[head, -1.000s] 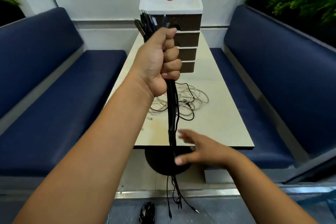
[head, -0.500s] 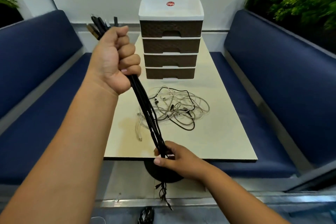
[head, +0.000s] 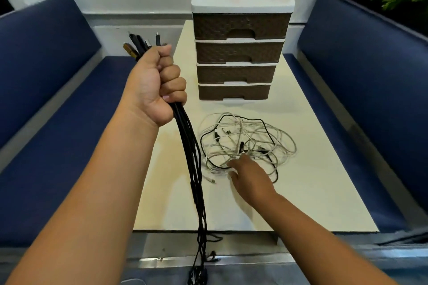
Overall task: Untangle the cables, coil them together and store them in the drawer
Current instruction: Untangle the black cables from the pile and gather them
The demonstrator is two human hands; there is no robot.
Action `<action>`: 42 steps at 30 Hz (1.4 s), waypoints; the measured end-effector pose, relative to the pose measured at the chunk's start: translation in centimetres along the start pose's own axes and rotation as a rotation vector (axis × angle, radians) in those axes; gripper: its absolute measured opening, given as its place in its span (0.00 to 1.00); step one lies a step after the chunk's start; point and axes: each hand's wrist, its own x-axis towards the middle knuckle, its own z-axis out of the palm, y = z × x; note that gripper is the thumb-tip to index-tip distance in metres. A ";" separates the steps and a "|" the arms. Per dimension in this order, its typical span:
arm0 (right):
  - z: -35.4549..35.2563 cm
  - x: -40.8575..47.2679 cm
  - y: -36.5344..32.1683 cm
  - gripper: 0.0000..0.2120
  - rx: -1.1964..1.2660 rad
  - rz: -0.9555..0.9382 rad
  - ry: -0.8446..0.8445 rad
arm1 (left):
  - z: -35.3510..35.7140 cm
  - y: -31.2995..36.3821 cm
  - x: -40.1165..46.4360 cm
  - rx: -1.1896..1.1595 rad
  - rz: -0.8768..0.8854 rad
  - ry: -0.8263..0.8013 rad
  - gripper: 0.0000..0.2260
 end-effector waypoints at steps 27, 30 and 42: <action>-23.8 8.3 -8.5 0.10 1.179 -0.063 0.114 | -2.0 0.2 6.4 0.029 -0.195 -0.089 0.20; -22.7 7.8 -8.1 0.13 1.238 -0.090 0.100 | -2.0 -0.1 6.3 0.023 -0.180 -0.098 0.14; -16.5 7.3 -11.3 0.17 0.692 -0.016 0.268 | -0.6 -2.6 5.6 0.203 0.027 -0.102 0.11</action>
